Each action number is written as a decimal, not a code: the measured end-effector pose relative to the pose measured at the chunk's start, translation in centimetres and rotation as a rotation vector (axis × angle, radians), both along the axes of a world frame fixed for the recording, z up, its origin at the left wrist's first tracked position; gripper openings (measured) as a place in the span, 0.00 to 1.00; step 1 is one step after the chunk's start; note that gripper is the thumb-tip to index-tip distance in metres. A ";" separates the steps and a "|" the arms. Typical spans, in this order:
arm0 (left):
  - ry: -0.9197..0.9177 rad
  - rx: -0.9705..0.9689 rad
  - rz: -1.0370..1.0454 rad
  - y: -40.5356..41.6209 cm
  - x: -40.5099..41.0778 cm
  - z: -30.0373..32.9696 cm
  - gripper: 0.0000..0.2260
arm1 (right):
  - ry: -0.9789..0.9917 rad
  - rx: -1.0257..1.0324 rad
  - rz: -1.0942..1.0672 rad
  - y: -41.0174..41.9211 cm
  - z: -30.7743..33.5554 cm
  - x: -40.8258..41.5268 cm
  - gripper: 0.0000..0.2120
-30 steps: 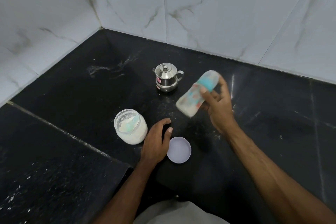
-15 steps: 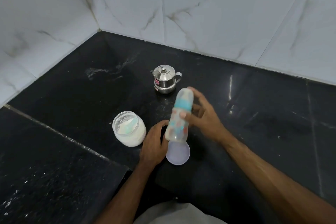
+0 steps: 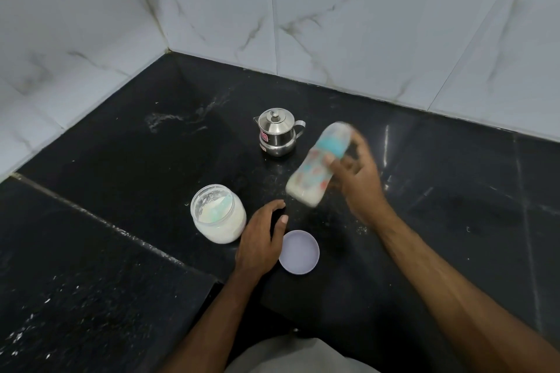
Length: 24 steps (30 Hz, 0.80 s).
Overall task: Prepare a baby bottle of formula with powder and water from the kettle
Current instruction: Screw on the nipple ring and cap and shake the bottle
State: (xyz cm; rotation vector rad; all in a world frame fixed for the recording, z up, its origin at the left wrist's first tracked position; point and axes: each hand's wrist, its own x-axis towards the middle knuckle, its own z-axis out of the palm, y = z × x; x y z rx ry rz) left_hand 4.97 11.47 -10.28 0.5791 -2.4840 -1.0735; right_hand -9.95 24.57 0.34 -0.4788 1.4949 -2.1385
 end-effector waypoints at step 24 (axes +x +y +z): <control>0.003 -0.031 -0.006 -0.1 0.1 0.5 0.15 | 0.018 0.050 0.059 -0.2 0.5 0.6 0.34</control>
